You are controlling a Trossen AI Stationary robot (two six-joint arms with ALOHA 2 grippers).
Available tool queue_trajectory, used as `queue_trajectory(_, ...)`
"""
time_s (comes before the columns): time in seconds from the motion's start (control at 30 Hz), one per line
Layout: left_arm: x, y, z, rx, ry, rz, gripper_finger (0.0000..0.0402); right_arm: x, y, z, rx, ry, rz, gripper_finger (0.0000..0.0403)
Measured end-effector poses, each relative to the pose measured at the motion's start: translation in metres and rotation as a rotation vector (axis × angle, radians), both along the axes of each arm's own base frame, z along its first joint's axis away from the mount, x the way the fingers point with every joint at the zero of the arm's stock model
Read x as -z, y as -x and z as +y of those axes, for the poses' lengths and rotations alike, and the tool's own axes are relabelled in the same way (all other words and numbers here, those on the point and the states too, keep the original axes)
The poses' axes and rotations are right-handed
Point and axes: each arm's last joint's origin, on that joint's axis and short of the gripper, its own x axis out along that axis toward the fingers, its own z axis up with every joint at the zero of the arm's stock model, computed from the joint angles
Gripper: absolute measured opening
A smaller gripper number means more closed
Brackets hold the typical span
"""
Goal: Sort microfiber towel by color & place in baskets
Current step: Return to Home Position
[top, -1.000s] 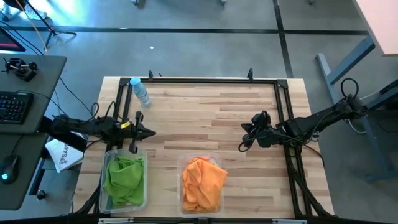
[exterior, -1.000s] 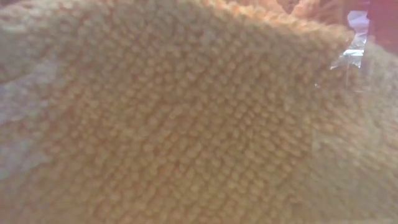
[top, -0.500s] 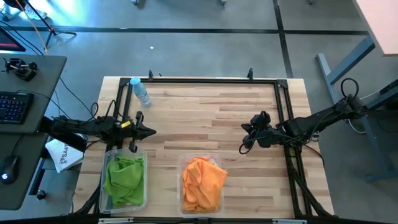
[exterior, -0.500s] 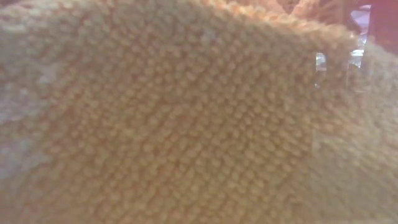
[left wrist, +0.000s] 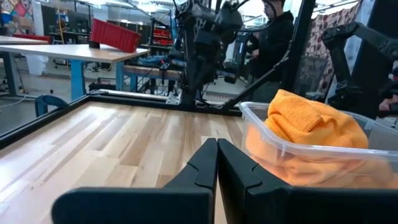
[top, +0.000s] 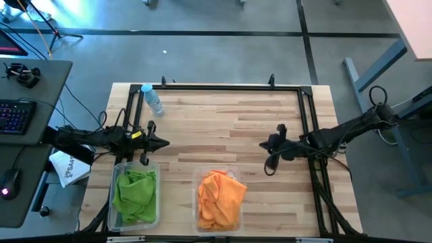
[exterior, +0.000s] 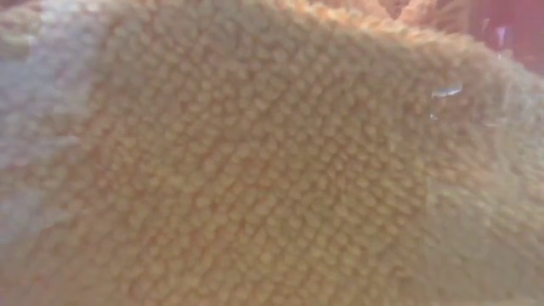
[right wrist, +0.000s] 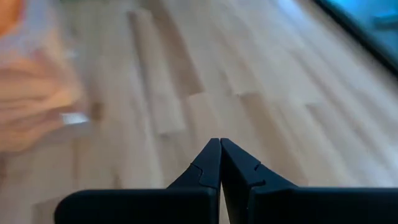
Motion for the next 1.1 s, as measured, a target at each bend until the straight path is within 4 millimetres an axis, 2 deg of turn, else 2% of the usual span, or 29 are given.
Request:
queue_trajectory(0.17,0.0,0.0,0.0,0.0,0.0,0.0,0.0,0.035,0.004,-0.007,-0.09,-0.085,-0.173,0.0)
queue_trajectory(0.3,0.0,0.0,0.0,0.0,0.0,0.0,0.0,0.048,0.011,-0.018,-0.142,-0.098,-0.357,0.0)
queue_trajectory(0.53,0.0,0.0,0.0,0.0,0.0,0.0,0.0,0.072,0.036,-0.038,-0.185,-0.139,-0.528,0.0)
queue_trajectory(0.77,0.0,0.0,0.0,-0.001,-0.001,0.0,0.0,0.063,0.046,-0.048,-0.211,-0.091,-0.613,0.0)
queue_trajectory(1.1,0.0,0.0,0.0,-0.001,-0.001,0.0,0.0,0.055,0.066,-0.049,-0.203,-0.105,-0.663,0.0)
